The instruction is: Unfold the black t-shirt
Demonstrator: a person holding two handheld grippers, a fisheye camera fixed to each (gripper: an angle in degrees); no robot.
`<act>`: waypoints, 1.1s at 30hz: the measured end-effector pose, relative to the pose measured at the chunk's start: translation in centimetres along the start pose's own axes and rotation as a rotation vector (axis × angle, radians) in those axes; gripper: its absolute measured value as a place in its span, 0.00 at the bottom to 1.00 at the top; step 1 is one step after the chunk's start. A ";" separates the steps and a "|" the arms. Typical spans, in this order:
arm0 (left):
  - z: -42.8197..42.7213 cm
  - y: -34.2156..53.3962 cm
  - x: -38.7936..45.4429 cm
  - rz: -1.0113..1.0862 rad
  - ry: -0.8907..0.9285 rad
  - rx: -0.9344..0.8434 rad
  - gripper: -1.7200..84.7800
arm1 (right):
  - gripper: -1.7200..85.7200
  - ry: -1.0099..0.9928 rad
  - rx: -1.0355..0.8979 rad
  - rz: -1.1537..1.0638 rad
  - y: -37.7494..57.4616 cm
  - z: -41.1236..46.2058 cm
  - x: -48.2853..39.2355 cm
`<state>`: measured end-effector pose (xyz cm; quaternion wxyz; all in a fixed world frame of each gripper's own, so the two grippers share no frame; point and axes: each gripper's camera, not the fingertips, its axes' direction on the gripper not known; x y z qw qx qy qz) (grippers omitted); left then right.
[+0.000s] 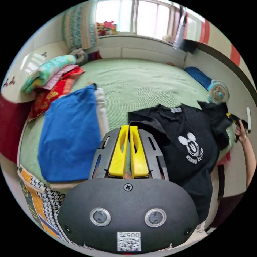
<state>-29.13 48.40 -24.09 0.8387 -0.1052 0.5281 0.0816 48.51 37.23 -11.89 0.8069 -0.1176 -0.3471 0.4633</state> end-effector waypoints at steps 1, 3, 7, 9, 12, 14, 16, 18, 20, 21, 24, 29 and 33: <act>-0.7 0.2 -2.4 -0.067 -0.037 0.013 0.02 | 0.01 0.007 -0.017 0.040 0.2 0.3 1.5; -1.7 0.8 -5.6 -0.158 -0.074 0.026 0.02 | 0.01 -0.001 -0.029 0.079 0.8 0.9 2.8; -3.0 2.6 -11.2 -0.296 -0.053 0.027 0.02 | 0.04 0.013 -0.003 0.125 1.6 1.4 3.0; -3.5 3.1 -12.8 -0.356 -0.084 0.038 0.02 | 0.06 0.013 0.028 0.104 1.5 1.0 2.3; -4.9 3.6 -14.1 -0.404 -0.113 0.100 0.02 | 0.06 -0.006 0.068 0.024 0.9 0.1 0.3; -5.3 3.4 -13.8 -0.371 -0.029 0.120 0.02 | 0.06 -0.024 0.062 -0.071 0.5 0.0 -2.4; -4.9 2.4 -11.5 -0.222 0.016 0.094 0.04 | 0.06 -0.039 0.058 -0.136 0.5 0.4 -4.6; -4.5 1.7 -9.5 -0.128 0.040 0.088 0.07 | 0.06 -0.061 0.051 -0.185 0.7 1.0 -6.9; -3.7 1.0 -8.1 -0.073 0.093 0.068 0.10 | 0.06 -0.097 0.013 -0.230 1.3 2.4 -9.8; -2.9 0.5 -7.6 -0.056 0.130 0.036 0.13 | 0.06 -0.106 0.000 -0.243 1.6 2.8 -10.6; -1.2 0.0 -7.4 -0.039 0.107 -0.030 0.16 | 0.06 -0.115 -0.063 -0.334 3.1 4.8 -14.4; 0.1 1.4 -8.1 -0.028 0.030 -0.103 0.14 | 0.08 -0.069 -0.115 -0.540 5.8 6.8 -20.5; -0.4 2.8 -9.0 -0.035 -0.024 -0.100 0.06 | 0.09 -0.126 -0.152 -0.565 6.1 7.5 -23.5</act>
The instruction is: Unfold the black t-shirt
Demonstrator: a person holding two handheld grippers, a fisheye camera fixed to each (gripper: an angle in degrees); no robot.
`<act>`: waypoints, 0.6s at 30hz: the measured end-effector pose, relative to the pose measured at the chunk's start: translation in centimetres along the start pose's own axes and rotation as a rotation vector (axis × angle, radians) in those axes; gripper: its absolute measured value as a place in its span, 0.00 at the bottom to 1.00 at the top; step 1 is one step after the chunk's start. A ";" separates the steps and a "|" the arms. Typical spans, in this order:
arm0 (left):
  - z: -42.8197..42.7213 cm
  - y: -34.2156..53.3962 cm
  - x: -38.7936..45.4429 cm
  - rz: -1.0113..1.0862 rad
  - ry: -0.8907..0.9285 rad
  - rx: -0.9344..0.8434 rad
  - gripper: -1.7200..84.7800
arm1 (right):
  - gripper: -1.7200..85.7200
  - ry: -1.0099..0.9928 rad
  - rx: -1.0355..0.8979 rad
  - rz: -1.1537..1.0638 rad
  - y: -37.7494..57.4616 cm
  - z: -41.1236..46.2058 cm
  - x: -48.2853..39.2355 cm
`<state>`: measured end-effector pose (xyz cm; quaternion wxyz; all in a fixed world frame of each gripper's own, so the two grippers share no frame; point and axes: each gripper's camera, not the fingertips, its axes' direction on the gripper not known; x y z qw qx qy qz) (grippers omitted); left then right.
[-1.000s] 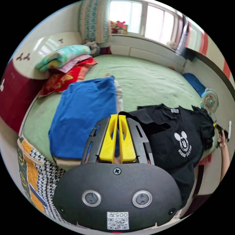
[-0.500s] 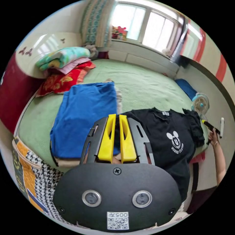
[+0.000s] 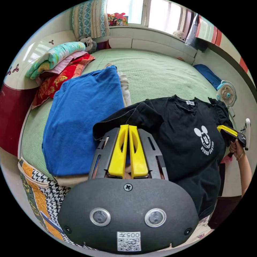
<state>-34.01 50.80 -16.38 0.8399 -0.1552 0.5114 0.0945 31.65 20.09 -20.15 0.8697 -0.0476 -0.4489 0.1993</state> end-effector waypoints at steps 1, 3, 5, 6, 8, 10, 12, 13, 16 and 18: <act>-0.2 0.3 -0.2 0.016 0.002 -0.009 0.04 | 0.09 -0.021 0.000 -0.003 -0.6 0.2 -0.8; -0.6 0.8 -0.4 0.032 0.010 -0.013 0.03 | 0.09 -0.028 0.002 -0.023 -1.5 0.5 -2.3; -1.3 1.6 -0.5 0.057 0.004 -0.008 0.02 | 0.09 -0.032 0.008 -0.052 -2.7 0.6 -4.3; -1.8 2.2 -0.5 0.073 0.009 0.000 0.02 | 0.09 -0.037 0.011 -0.058 -3.0 0.6 -4.8; -2.5 3.2 -0.6 0.094 0.006 0.012 0.02 | 0.09 -0.059 0.021 -0.080 -4.4 0.7 -6.8; -3.5 4.1 -0.9 0.091 -0.032 0.070 0.03 | 0.09 -0.066 0.028 -0.102 -5.6 0.8 -8.4; -3.9 4.2 -1.1 0.079 -0.056 0.110 0.05 | 0.09 -0.067 0.028 -0.129 -6.9 1.0 -10.3; -3.9 4.0 -1.2 0.089 -0.041 0.118 0.08 | 0.09 -0.068 0.029 -0.143 -7.7 1.2 -11.5; -2.9 3.0 -0.9 0.123 0.010 0.083 0.11 | 0.09 -0.099 0.038 -0.173 -9.5 1.5 -14.7; -1.7 2.7 -0.8 0.119 0.007 0.039 0.11 | 0.09 -0.120 0.039 -0.196 -10.2 1.6 -16.5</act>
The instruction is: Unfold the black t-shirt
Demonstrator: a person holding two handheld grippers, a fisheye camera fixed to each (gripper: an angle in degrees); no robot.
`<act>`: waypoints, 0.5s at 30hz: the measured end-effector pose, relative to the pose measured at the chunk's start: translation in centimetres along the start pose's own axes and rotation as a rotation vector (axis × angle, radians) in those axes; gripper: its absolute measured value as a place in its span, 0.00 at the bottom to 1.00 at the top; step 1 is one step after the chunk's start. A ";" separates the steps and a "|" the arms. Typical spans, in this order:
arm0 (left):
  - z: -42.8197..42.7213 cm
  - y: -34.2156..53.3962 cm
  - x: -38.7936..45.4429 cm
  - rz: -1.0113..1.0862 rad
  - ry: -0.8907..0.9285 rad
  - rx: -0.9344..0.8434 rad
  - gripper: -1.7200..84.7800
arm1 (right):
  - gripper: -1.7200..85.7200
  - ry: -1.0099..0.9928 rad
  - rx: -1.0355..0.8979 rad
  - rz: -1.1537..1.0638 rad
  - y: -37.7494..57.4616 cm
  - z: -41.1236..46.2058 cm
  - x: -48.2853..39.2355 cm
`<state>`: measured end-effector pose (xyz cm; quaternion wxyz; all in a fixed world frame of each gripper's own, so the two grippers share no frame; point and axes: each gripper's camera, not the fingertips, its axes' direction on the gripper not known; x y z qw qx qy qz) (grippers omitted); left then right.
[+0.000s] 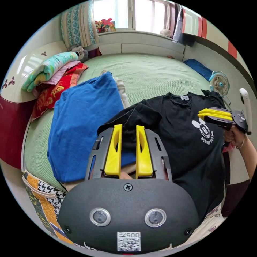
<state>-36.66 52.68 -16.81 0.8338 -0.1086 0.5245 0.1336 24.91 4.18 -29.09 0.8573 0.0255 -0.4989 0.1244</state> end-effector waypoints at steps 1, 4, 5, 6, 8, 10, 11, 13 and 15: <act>0.6 0.0 -0.1 -0.014 -0.028 -0.027 0.10 | 0.09 -0.003 -0.002 -0.019 -0.6 0.2 -1.0; 0.0 1.2 -0.1 0.008 -0.001 -0.023 0.07 | 0.09 0.008 0.000 -0.063 -2.0 0.5 -3.0; -0.3 1.6 -0.1 0.020 0.009 -0.014 0.07 | 0.09 -0.009 0.002 -0.060 -2.7 0.5 -3.5; -1.0 2.4 -0.2 0.042 0.025 0.003 0.07 | 0.09 -0.026 0.002 -0.053 -3.0 0.4 -3.6; -1.9 3.8 -0.1 0.080 0.042 0.025 0.07 | 0.09 -0.096 0.024 -0.048 -4.8 0.1 -4.6; -2.6 5.7 0.2 0.136 0.064 0.023 0.07 | 0.09 -0.112 0.054 -0.075 -6.3 -0.1 -6.0; -2.7 6.2 0.2 0.143 0.059 0.021 0.07 | 0.09 -0.118 0.064 -0.103 -7.3 0.0 -7.1; -2.9 7.7 0.6 0.168 0.060 0.015 0.07 | 0.09 -0.139 0.066 -0.140 -9.0 0.6 -8.8; -2.8 8.5 0.7 0.165 0.046 0.004 0.07 | 0.10 -0.166 0.057 -0.171 -10.6 1.4 -10.4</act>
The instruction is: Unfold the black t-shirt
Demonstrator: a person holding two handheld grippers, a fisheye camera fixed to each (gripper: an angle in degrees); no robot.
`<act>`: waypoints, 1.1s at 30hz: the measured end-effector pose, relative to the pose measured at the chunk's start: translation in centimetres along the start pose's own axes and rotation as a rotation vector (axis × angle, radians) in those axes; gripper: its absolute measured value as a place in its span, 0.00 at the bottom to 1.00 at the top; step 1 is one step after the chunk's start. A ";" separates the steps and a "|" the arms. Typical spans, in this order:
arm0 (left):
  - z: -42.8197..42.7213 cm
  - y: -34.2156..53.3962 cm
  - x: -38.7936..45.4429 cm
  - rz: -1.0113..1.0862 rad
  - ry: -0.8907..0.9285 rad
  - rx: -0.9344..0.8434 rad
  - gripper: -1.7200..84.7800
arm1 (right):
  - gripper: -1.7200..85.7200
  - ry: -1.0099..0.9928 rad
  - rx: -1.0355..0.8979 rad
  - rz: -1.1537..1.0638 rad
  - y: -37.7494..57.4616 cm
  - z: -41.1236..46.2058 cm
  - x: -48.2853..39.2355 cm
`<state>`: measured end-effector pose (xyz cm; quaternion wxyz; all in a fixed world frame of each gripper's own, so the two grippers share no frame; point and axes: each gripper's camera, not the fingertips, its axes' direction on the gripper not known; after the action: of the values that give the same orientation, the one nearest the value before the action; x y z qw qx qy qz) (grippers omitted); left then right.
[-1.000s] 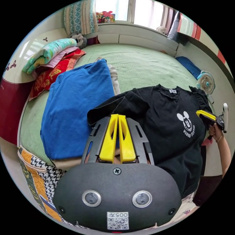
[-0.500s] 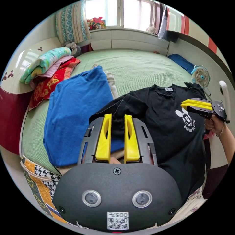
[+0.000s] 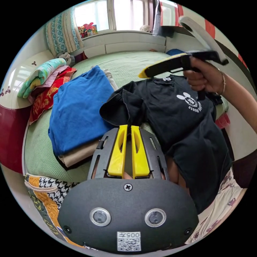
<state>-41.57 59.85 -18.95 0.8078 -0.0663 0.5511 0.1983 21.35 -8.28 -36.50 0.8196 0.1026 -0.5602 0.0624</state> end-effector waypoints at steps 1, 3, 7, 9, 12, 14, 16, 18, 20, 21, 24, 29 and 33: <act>0.2 0.4 0.1 0.000 -0.016 -0.010 0.07 | 0.11 -0.006 -0.012 -0.017 -1.2 0.9 -0.6; 0.5 0.7 0.1 -0.010 -0.020 -0.012 0.07 | 0.12 -0.009 -0.051 -0.043 -2.7 2.5 -1.4; 0.5 1.0 0.0 -0.028 -0.010 0.000 0.07 | 0.14 -0.037 -0.190 0.015 -5.2 6.7 -0.9; 0.5 1.0 0.0 -0.023 -0.016 0.000 0.07 | 0.13 -0.063 -0.212 0.067 -5.7 8.0 -0.2; 0.6 0.9 0.0 -0.017 -0.020 0.001 0.07 | 0.08 -0.139 -0.229 0.126 -6.3 9.2 0.8; 0.6 0.8 -0.1 -0.020 -0.018 0.002 0.07 | 0.03 -0.161 -0.203 0.114 -6.7 8.7 0.9; 0.0 0.7 -0.3 -0.028 -0.005 0.035 0.07 | 0.01 -0.174 -0.129 0.067 -7.2 6.9 0.6; -0.5 0.4 -0.7 -0.043 -0.012 0.074 0.07 | 0.00 -0.194 -0.062 0.040 -8.1 4.9 0.3; -1.1 -0.2 -1.3 -0.062 -0.025 0.112 0.07 | 0.00 -0.200 -0.003 0.028 -9.7 3.1 -0.1; -1.3 -0.7 -1.8 -0.074 -0.035 0.119 0.07 | 0.00 -0.191 0.002 0.025 -10.2 2.9 -0.4; -1.1 -1.7 -3.1 -0.133 -0.051 0.091 0.07 | 0.01 -0.129 -0.017 -0.004 -12.3 3.8 -2.0; 1.9 -1.3 -4.0 -0.229 -0.048 -0.045 0.07 | 0.02 -0.038 0.025 0.067 -13.0 6.2 -4.4; 3.1 -0.7 -3.9 -0.248 -0.045 -0.029 0.08 | 0.05 -0.251 0.152 0.092 -10.6 4.2 -4.1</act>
<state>-39.85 59.24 -14.29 0.8372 -0.1410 0.5177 0.1063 18.34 -19.47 -39.87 0.7292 0.1456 -0.6561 0.1289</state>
